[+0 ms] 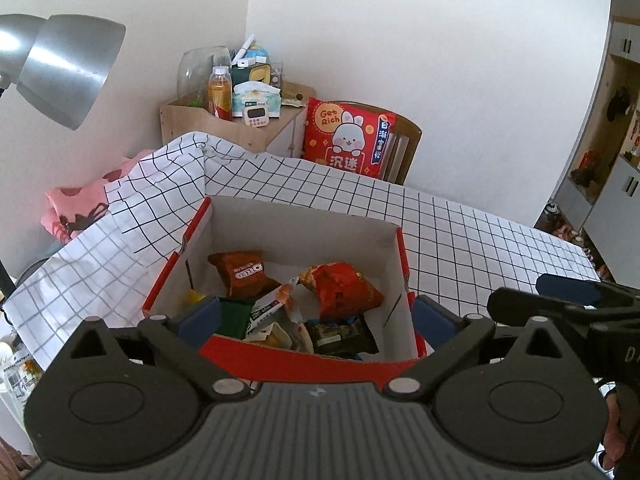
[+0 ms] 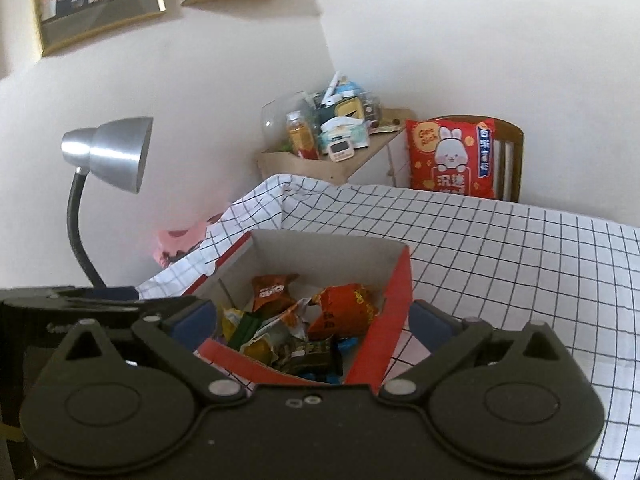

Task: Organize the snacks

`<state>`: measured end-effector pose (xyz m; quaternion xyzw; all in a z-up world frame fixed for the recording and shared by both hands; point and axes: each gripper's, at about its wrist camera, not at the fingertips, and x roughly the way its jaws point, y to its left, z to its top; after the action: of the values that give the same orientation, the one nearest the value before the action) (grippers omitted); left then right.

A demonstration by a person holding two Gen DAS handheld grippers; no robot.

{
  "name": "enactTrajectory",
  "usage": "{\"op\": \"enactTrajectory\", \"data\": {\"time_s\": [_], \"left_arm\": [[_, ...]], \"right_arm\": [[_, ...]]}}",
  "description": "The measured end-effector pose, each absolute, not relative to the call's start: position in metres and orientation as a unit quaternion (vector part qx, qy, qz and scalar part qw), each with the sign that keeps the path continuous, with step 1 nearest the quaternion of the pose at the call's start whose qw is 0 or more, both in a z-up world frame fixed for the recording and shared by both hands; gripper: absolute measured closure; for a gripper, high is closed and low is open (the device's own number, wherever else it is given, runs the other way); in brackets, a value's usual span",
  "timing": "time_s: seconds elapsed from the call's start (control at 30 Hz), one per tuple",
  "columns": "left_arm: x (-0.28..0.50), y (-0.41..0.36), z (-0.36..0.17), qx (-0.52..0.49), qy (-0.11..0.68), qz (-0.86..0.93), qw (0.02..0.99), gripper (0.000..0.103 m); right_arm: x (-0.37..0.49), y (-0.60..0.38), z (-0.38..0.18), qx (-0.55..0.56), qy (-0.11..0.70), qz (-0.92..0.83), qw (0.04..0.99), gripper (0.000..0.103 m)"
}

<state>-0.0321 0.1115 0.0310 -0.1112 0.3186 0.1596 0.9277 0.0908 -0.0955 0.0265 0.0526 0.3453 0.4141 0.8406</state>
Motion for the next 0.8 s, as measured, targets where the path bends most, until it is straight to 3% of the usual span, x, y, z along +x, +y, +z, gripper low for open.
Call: {"op": "enactTrajectory", "data": {"time_s": [0.8], "left_arm": [[-0.034, 0.104, 0.034, -0.105, 0.318, 0.174, 0.926, 0.001]], "right_arm": [[0.072, -0.102, 0.024, 0.056, 0.333, 0.37, 0.865, 0.0]]}}
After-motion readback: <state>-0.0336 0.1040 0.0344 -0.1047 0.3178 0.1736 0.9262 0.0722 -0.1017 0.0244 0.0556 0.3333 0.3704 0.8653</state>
